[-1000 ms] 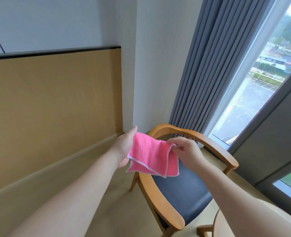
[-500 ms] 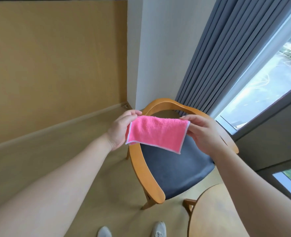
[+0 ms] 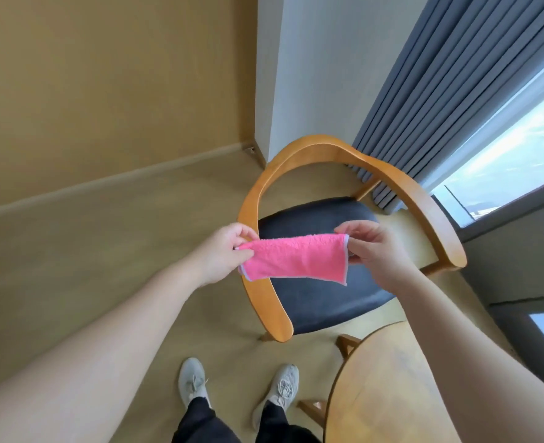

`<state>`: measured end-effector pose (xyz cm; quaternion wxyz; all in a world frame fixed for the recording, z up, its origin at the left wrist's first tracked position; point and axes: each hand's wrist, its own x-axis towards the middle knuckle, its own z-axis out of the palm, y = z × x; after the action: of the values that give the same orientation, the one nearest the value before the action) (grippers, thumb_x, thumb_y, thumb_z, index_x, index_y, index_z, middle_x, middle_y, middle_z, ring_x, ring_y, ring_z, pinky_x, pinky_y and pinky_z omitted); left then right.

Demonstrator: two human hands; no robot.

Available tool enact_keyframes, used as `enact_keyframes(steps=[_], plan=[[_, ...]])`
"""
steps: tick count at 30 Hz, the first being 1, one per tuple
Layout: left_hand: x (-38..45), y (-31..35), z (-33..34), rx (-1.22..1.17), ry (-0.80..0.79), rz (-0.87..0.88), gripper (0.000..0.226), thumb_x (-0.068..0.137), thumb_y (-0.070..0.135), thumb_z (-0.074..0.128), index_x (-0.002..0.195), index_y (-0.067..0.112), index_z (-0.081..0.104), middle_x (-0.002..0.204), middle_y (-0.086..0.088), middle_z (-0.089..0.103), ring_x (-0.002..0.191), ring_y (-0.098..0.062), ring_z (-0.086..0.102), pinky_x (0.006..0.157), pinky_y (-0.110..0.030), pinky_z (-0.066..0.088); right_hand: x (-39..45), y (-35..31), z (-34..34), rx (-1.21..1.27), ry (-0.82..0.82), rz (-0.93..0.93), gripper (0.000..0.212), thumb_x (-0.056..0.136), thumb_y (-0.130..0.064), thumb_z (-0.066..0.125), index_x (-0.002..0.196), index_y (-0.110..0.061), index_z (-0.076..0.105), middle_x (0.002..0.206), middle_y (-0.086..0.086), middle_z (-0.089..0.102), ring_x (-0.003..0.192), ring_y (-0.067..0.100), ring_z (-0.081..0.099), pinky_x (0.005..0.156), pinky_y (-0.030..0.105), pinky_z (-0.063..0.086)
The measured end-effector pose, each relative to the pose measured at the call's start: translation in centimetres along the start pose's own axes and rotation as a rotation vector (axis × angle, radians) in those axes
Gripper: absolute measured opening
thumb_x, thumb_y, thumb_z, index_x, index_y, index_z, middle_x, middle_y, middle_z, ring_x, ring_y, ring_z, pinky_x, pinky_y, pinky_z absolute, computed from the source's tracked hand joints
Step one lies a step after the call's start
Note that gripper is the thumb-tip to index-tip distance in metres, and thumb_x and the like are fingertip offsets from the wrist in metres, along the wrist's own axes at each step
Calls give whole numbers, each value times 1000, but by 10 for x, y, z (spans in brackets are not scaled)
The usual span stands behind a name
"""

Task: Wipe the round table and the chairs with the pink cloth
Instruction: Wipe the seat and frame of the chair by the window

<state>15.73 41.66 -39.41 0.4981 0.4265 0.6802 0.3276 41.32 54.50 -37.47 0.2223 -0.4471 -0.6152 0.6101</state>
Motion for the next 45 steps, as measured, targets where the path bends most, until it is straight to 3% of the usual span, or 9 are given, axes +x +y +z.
enact_keyframes(steps=[6, 10, 14, 16, 19, 21, 23, 26, 45], plan=[[-9, -91, 53, -197, -12, -330, 20, 94, 4, 54, 111, 12, 48, 103, -14, 66, 76, -17, 65, 56, -26, 52, 7, 101, 19, -255, -78, 378, 26, 85, 5, 55, 77, -13, 73, 67, 4, 70, 61, 13, 66, 58, 21, 51], [2, -141, 83, -236, 196, -516, 35, 91, 1, 58, 123, 2, 45, 111, -16, 54, 91, -26, 58, 75, -40, 53, 32, 171, 44, -409, -83, 569, 25, 84, 4, 50, 94, -6, 71, 74, 9, 70, 66, 20, 68, 63, 27, 59], [11, -176, 94, -159, 265, -519, 41, 88, 3, 60, 127, 5, 45, 111, -9, 56, 79, -19, 57, 69, -31, 50, 43, 207, 57, -471, 36, 565, 32, 88, -1, 50, 115, -6, 66, 99, 7, 67, 91, 26, 65, 88, 38, 52], [13, -187, 96, -142, 273, -527, 40, 89, 7, 60, 127, 9, 46, 113, -4, 57, 75, -10, 56, 58, -17, 43, 36, 208, 64, -573, 64, 491, 26, 92, -9, 47, 107, -12, 67, 96, 0, 63, 87, 22, 58, 76, 30, 45], [12, -197, 95, -90, 331, -550, 36, 90, 14, 58, 125, 13, 48, 114, 2, 57, 81, -7, 55, 60, -18, 39, 10, 206, 85, -705, 29, 312, 22, 93, -18, 44, 78, -6, 54, 71, 4, 52, 68, 20, 45, 58, 31, 32], [10, -200, 91, -23, 366, -520, 32, 90, 10, 55, 122, 13, 51, 113, 2, 58, 88, -10, 54, 67, -21, 39, -9, 202, 109, -729, 12, 272, 22, 96, -26, 46, 103, -12, 61, 92, 4, 62, 79, 20, 56, 64, 28, 39], [7, -202, 87, 31, 345, -483, 30, 90, 8, 52, 119, 16, 53, 111, 3, 58, 89, -10, 54, 67, -21, 40, -24, 203, 134, -783, -7, 308, 52, 96, -42, 49, 138, -14, 42, 131, 7, 52, 109, 25, 58, 84, 37, 49], [3, -204, 80, 87, 288, -448, 29, 90, 8, 50, 116, 19, 54, 108, 6, 58, 88, -10, 56, 69, -20, 43, -34, 212, 160, -831, 21, 368, 91, 86, -62, 52, 150, -8, 15, 149, 11, 33, 133, 28, 40, 106, 45, 39], [26, -229, 33, 76, 315, -395, 23, 87, 7, 52, 103, 24, 56, 104, 9, 59, 86, -10, 58, 70, -21, 42, 27, 216, 203, -1020, 134, 358, 87, 72, -63, 67, 130, -6, 35, 122, 9, 50, 112, 30, 53, 90, 40, 44]])
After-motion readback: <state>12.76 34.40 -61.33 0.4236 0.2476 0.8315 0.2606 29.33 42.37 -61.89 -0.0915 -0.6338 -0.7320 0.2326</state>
